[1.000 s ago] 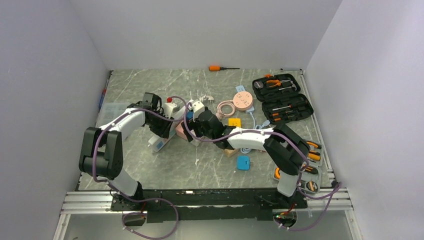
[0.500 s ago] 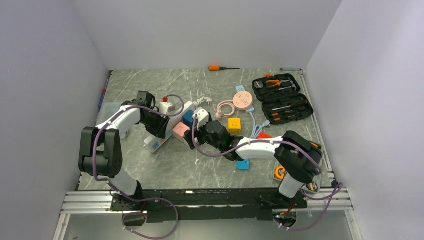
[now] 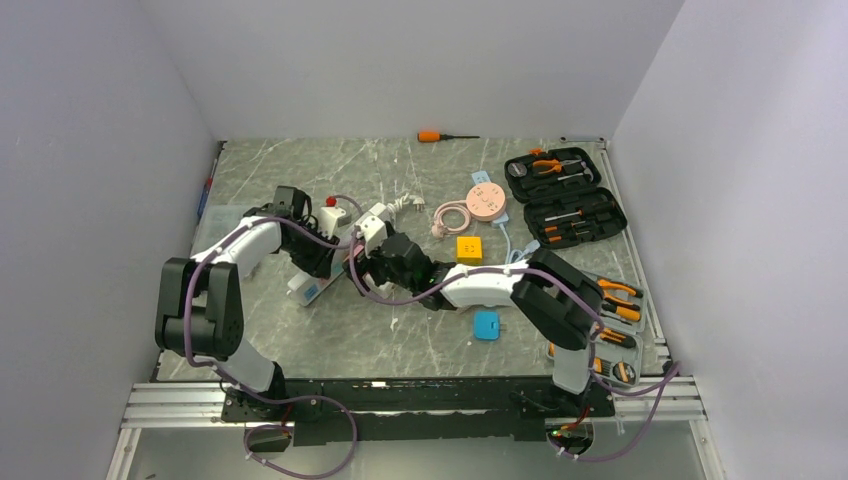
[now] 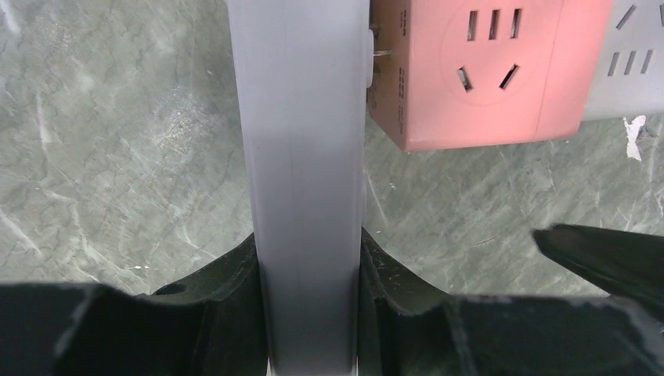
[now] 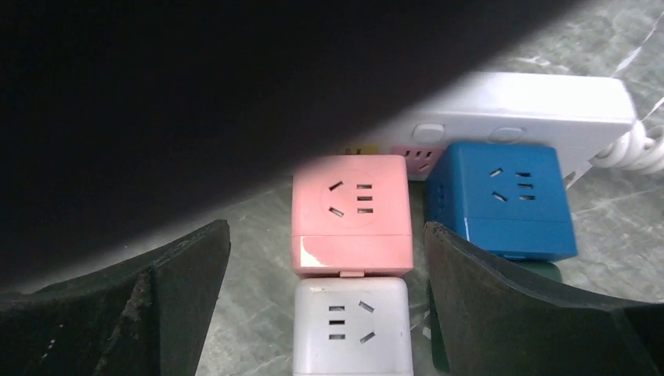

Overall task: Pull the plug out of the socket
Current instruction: Remove the plug from the socket.

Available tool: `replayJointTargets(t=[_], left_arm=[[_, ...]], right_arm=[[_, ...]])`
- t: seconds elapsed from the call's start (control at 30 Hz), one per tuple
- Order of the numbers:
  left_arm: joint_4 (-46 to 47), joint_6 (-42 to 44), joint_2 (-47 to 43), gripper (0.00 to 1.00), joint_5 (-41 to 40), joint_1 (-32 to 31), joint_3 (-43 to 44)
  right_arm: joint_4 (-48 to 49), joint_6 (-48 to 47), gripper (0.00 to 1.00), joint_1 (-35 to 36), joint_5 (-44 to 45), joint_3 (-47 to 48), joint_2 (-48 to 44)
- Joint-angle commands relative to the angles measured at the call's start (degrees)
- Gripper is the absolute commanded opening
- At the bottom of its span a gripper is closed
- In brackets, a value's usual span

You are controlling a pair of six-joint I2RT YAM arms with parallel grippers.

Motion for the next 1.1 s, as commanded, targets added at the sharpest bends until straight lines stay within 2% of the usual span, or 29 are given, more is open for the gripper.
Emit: replayJointTargets(t=[0.0, 0.43, 0.77, 0.87, 0.93, 1.0, 1.07], left_arm=[[2.1, 0.8, -3.7, 0.09, 0.6, -0.1, 0.1], [3.3, 1.3, -5.5, 0.06, 0.3, -0.5, -2.1], [3.5, 0.7, -5.6, 0.05, 0.5, -0.6, -2.0], [3.5, 0.3, -5.7, 0.04, 0.7, -0.6, -1.7], [3.6, 0.4, -5.7, 0.04, 0.1, -0.6, -1.8], [3.7, 0.6, -5.8, 0.03, -0.8, -0.7, -2.0], [4.1, 0.8, -5.9, 0.03, -2.0, -0.7, -2.1]], right_arm=[[-1.5, -2.6, 0.95, -0.4, -0.3, 3.9, 3.4], [-3.2, -4.6, 0.92, -2.0, -1.0, 8.6, 10.8], [-4.7, -3.7, 0.76, -2.3, -3.6, 11.0, 14.2], [-5.0, -3.7, 0.64, -2.3, -3.8, 11.8, 15.0], [-5.1, -2.5, 0.48, -2.2, -4.0, 11.7, 15.0], [-5.2, -2.0, 0.28, -2.2, -3.9, 11.3, 14.6], [-5.3, -2.0, 0.16, -2.1, -3.2, 10.6, 14.0]])
